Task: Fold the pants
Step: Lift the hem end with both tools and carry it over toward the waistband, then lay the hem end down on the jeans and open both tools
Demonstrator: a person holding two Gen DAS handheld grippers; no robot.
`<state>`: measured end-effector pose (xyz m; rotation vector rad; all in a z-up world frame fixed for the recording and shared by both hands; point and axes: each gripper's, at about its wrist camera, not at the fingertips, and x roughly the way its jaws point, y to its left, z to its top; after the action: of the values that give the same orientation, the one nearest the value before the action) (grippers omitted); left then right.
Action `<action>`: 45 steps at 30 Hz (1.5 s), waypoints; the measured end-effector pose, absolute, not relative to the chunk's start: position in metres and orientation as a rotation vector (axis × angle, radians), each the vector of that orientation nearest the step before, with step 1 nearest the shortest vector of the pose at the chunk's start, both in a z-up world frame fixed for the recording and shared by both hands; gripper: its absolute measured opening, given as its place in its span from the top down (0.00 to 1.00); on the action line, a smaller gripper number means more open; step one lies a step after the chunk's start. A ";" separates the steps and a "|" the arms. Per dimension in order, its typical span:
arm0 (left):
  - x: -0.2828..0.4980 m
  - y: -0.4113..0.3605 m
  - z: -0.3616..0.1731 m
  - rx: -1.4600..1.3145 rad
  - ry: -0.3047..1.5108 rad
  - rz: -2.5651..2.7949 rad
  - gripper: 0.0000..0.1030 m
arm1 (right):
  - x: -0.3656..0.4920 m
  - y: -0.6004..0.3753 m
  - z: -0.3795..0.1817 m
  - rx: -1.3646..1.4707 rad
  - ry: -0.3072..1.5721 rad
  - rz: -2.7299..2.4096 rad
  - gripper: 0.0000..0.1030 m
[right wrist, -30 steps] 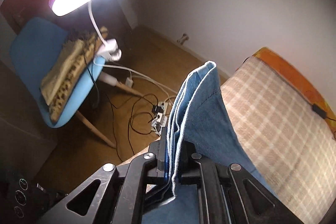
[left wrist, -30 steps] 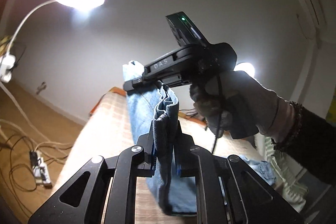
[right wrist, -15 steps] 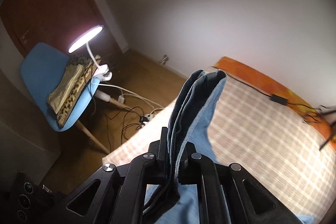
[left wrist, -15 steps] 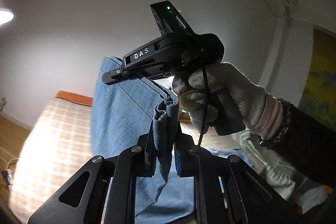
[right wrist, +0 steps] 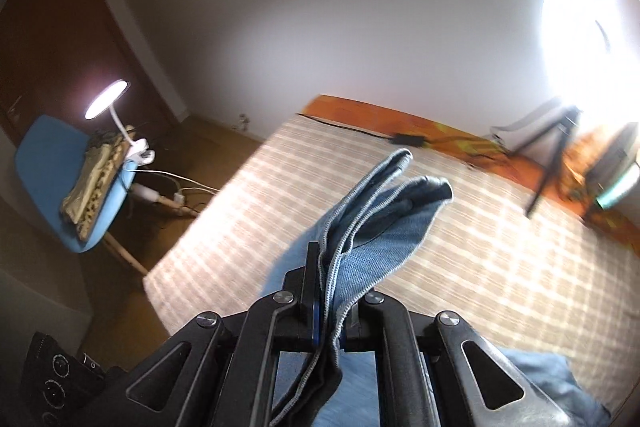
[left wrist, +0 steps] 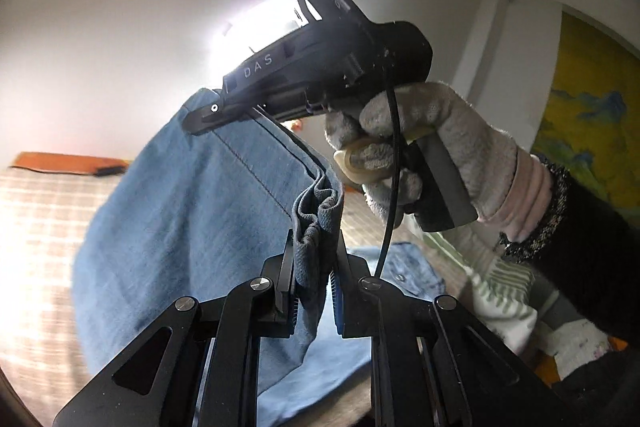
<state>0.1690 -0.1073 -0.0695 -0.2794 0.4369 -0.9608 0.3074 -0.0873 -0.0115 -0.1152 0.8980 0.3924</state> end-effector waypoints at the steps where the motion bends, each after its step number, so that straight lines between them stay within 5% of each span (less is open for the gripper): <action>1: 0.170 -0.117 -0.072 -0.276 0.447 -0.978 0.89 | 0.304 -0.099 -0.015 -0.112 0.902 0.373 0.97; 45: 0.184 -0.430 -0.119 -0.053 0.717 -1.478 0.89 | 0.196 -0.515 -0.100 0.147 0.993 -0.076 0.97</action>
<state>0.1841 -0.4304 -0.1194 -0.0531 0.7168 -1.4776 0.1962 -0.5150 -0.1000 0.1472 0.9935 -0.0756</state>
